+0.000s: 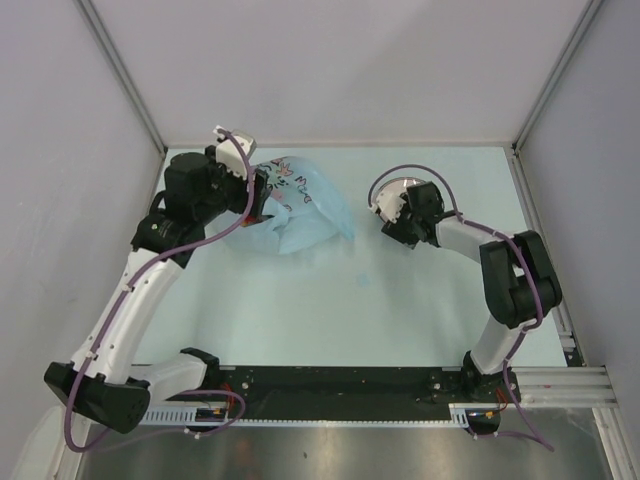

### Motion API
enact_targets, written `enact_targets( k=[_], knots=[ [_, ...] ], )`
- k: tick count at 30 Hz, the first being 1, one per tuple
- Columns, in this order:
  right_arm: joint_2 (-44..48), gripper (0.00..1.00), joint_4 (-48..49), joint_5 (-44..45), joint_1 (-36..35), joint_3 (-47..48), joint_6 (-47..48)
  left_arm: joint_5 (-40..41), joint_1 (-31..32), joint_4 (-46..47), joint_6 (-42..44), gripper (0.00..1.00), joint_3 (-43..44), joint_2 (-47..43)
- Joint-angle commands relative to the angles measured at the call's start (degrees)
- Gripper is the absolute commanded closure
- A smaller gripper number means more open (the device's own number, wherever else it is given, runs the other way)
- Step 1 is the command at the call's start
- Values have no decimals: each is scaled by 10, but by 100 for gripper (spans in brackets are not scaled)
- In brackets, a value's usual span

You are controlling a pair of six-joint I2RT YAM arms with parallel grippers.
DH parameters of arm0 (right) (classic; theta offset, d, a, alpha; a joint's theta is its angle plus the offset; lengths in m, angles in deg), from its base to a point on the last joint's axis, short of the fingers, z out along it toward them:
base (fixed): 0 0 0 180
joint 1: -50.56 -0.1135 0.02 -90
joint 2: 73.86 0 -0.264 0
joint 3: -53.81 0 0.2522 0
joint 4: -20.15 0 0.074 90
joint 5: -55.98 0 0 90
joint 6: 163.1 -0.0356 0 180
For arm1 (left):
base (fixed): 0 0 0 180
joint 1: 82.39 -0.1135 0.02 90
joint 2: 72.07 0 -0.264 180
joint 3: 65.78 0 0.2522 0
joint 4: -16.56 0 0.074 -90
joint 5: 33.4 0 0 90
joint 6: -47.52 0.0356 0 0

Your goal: Take the fake fruits out of the plastic bag

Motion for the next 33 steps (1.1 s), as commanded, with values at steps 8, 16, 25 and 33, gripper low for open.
enact_targets(
  k=[8, 16, 25, 33],
  knots=[
    [-79, 64, 266, 111, -37, -92, 141, 24, -7, 7, 27, 18, 55, 0],
    [-20, 100, 321, 137, -128, -213, 179, 23, -7, 16, 36, 18, 49, -27],
    [150, 100, 193, 154, -377, -377, 92, 10, -7, 15, 24, 17, 8, -94],
    [175, 100, 32, 140, -527, -388, 19, -2, -7, -8, 17, 16, -30, -141]
  ],
)
